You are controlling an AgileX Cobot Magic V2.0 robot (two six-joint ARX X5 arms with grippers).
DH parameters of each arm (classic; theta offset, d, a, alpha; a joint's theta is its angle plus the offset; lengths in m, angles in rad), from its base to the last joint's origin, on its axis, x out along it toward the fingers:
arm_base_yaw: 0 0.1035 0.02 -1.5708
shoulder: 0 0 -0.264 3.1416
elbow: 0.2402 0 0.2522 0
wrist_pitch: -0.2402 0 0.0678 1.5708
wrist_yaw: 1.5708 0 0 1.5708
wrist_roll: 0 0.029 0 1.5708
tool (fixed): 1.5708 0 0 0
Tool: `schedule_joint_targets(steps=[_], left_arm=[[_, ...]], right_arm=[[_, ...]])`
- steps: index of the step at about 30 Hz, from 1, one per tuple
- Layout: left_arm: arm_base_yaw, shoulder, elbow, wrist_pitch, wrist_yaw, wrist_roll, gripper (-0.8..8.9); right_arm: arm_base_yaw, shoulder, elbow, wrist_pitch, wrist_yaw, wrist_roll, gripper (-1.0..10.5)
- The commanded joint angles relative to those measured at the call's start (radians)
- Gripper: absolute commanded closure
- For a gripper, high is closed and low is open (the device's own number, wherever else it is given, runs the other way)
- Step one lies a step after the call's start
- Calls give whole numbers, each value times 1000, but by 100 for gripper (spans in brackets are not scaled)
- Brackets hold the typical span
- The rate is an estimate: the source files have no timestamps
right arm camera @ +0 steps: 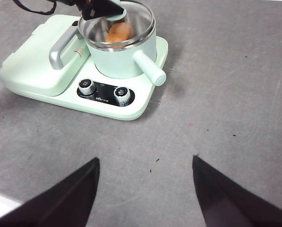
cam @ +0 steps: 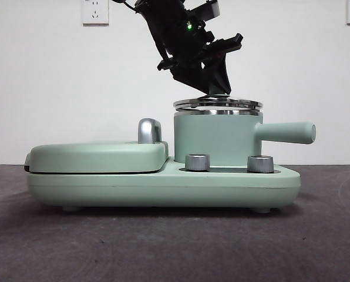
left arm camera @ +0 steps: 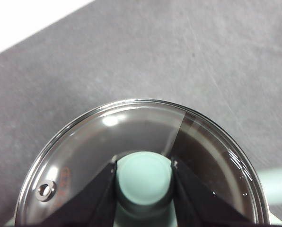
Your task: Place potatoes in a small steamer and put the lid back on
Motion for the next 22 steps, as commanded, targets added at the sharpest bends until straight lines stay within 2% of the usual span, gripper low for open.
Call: schedule_joint_targets(steps=[1, 22], left_arm=[[2, 14, 23, 39, -2, 2, 791], [-3, 35, 23, 36, -1, -27, 790]], right_arm=[[5, 0, 9, -81, 0, 18, 638], [5, 0, 9, -81, 0, 33, 638]])
